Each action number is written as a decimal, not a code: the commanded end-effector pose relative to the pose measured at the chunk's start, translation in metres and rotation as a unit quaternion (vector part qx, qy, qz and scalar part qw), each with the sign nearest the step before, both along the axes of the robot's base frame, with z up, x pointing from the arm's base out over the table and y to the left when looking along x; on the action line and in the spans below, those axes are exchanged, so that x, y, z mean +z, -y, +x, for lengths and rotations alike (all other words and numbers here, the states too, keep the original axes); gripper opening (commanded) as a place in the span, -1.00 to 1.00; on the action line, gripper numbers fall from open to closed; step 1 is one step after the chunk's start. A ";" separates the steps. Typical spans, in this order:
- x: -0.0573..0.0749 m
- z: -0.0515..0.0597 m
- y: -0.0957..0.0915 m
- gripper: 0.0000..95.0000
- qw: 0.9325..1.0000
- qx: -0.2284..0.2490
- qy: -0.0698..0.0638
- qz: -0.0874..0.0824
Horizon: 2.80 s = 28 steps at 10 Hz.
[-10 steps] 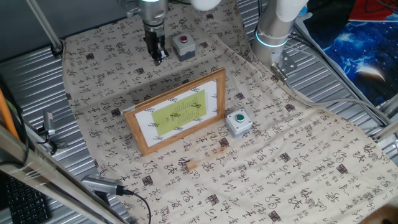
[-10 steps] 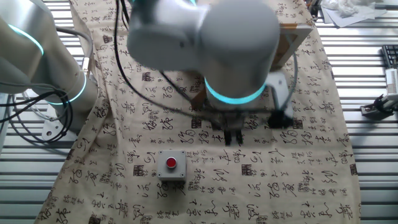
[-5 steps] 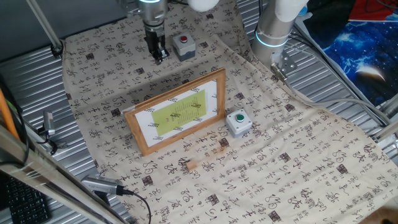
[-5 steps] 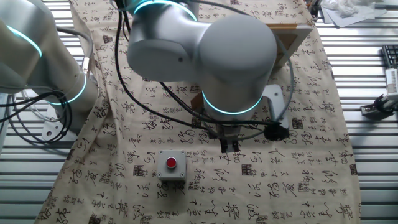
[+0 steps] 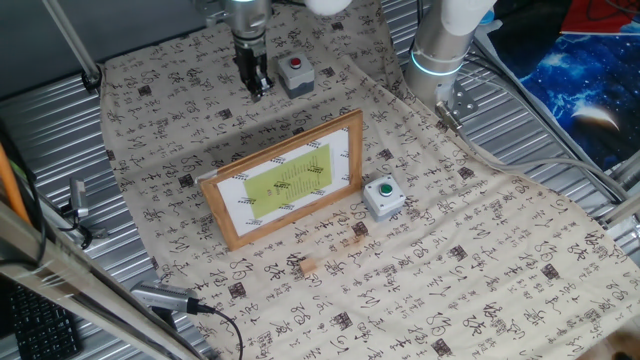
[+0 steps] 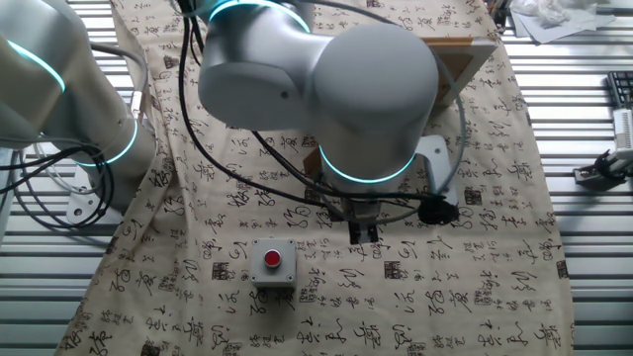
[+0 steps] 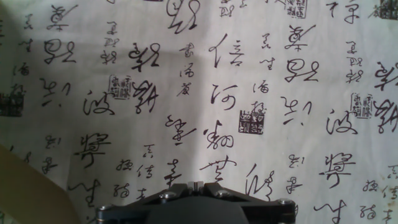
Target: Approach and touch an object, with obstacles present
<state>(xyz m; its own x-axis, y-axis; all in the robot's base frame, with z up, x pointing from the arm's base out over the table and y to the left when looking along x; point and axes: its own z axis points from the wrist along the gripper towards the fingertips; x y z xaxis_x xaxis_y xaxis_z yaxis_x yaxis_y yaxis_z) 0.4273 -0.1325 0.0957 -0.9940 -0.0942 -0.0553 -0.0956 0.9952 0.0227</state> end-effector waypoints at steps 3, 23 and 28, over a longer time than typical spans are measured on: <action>-0.001 0.001 0.000 -1.00 1.000 -0.002 0.000 0.003; -0.009 0.085 -0.018 -1.00 1.000 0.014 -0.003 0.003; -0.011 0.103 -0.033 -1.00 1.000 0.004 -0.009 -0.003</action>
<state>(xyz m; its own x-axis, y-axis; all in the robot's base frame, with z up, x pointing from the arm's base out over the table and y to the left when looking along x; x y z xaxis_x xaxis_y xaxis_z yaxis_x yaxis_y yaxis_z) 0.5310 -0.0976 0.0838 -0.9940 -0.1024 -0.0396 -0.1032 0.9945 0.0188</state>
